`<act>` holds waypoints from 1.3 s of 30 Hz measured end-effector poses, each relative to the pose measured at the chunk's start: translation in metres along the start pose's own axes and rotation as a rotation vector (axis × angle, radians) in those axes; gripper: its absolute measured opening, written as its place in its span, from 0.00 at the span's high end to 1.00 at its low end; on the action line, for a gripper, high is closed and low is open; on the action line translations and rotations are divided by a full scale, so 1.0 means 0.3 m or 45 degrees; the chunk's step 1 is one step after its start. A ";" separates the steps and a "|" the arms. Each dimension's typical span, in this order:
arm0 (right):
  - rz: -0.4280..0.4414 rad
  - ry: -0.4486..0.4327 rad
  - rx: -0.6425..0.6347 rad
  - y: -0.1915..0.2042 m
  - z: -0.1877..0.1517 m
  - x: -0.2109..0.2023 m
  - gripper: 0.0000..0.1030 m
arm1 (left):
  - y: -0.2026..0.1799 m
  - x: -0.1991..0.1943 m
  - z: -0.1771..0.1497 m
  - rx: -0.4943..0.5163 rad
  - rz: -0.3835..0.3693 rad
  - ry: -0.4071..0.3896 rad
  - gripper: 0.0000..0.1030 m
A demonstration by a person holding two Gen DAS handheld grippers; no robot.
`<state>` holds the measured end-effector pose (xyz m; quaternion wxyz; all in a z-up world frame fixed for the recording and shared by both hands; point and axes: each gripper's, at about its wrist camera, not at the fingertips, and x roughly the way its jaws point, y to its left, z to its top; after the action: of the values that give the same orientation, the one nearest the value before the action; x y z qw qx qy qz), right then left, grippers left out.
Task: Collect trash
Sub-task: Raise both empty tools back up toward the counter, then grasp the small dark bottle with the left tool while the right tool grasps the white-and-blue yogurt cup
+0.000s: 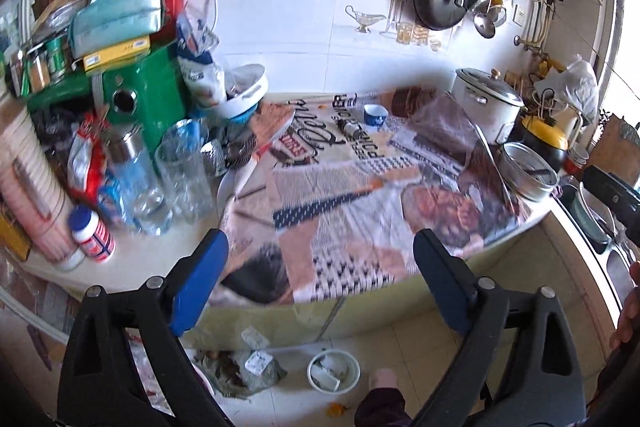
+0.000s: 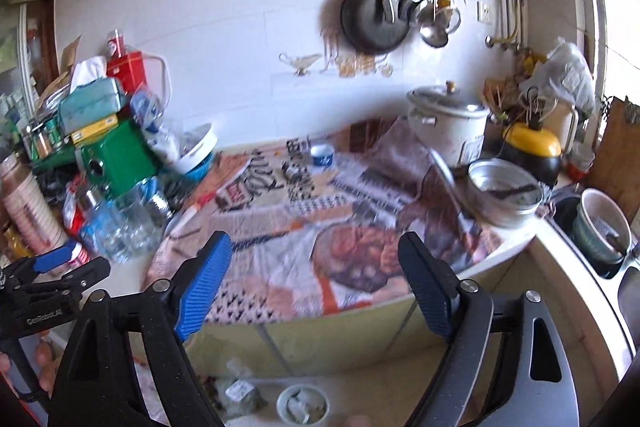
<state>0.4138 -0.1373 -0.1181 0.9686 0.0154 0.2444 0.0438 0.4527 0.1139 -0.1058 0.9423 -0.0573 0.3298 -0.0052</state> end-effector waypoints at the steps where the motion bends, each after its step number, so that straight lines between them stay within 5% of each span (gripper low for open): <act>1: -0.007 -0.020 -0.002 -0.016 0.015 0.020 0.07 | -0.007 0.022 0.019 -0.001 0.001 0.001 0.08; 9: 0.071 -0.025 -0.044 -0.186 0.164 0.342 0.06 | -0.101 0.343 0.213 -0.068 0.080 0.020 0.08; 18: 0.217 0.178 -0.163 -0.298 0.373 0.893 0.06 | -0.234 0.810 0.459 -0.118 0.227 0.165 0.08; 30: 0.371 0.509 -0.251 -0.162 0.368 1.645 0.06 | -0.227 1.283 0.506 -0.186 0.368 0.373 0.08; 39: 0.366 0.628 -0.211 -0.104 0.328 1.897 0.13 | -0.160 1.498 0.497 -0.311 0.348 0.484 0.08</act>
<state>0.9619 -0.1167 -0.3015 0.8618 -0.0404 0.4633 0.2027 0.8984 0.0603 -0.2640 0.8415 -0.1237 0.5036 0.1514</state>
